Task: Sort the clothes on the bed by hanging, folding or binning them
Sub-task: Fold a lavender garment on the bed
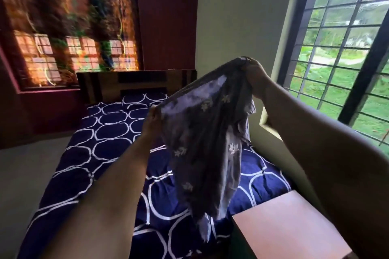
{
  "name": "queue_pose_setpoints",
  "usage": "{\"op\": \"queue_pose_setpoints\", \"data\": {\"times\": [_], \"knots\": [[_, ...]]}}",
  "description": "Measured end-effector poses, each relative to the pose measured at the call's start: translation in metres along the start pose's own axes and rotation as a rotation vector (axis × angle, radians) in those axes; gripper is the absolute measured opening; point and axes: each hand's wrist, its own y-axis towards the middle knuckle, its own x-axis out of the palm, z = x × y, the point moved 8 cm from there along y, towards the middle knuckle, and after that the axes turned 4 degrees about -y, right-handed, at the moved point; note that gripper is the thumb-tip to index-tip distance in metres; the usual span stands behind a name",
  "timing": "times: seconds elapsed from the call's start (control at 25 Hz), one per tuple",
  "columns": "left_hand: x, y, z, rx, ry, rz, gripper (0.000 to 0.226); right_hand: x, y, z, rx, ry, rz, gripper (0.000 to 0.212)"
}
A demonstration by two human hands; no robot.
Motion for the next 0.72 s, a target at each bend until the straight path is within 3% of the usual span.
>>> {"op": "queue_pose_setpoints", "data": {"times": [0.04, 0.12, 0.2, 0.24, 0.32, 0.4, 0.44, 0.56, 0.72], "knots": [[-0.006, -0.003, 0.007, -0.011, 0.016, -0.005, 0.015, -0.013, 0.003, 0.01, 0.027, -0.148, 0.055, 0.033], [-0.019, -0.004, 0.031, 0.059, -0.025, 0.01, 0.018, -0.031, 0.008, 0.031, 0.1, -0.761, 0.081, 0.025], [-0.027, -0.01, 0.051, 0.089, 0.003, 0.018, 0.017, -0.021, -0.003, 0.055, 0.256, -1.385, -0.151, 0.027], [-0.027, -0.015, 0.059, 0.093, 0.043, 0.002, 0.018, -0.004, -0.014, 0.069, 0.303, -1.457, -0.324, 0.041], [-0.016, -0.023, 0.069, 0.105, 0.124, -0.104, 0.021, 0.056, -0.041, 0.077, 0.266, -1.081, -0.602, 0.059], [0.0, -0.036, 0.073, 0.085, 0.227, -0.23, 0.019, 0.122, -0.065, 0.069, 0.221, -0.529, -0.751, 0.06], [0.003, -0.041, 0.074, 0.077, 0.243, -0.259, 0.019, 0.151, -0.076, 0.071, 0.207, -0.395, -0.842, 0.054], [-0.009, -0.049, 0.084, 0.108, 0.188, -0.256, 0.027, 0.209, -0.107, 0.09, 0.238, -0.291, -1.07, 0.019], [-0.034, -0.057, 0.085, 0.062, 0.087, -0.269, 0.043, 0.234, -0.097, 0.103, 0.264, -0.292, -0.975, 0.007]]}}
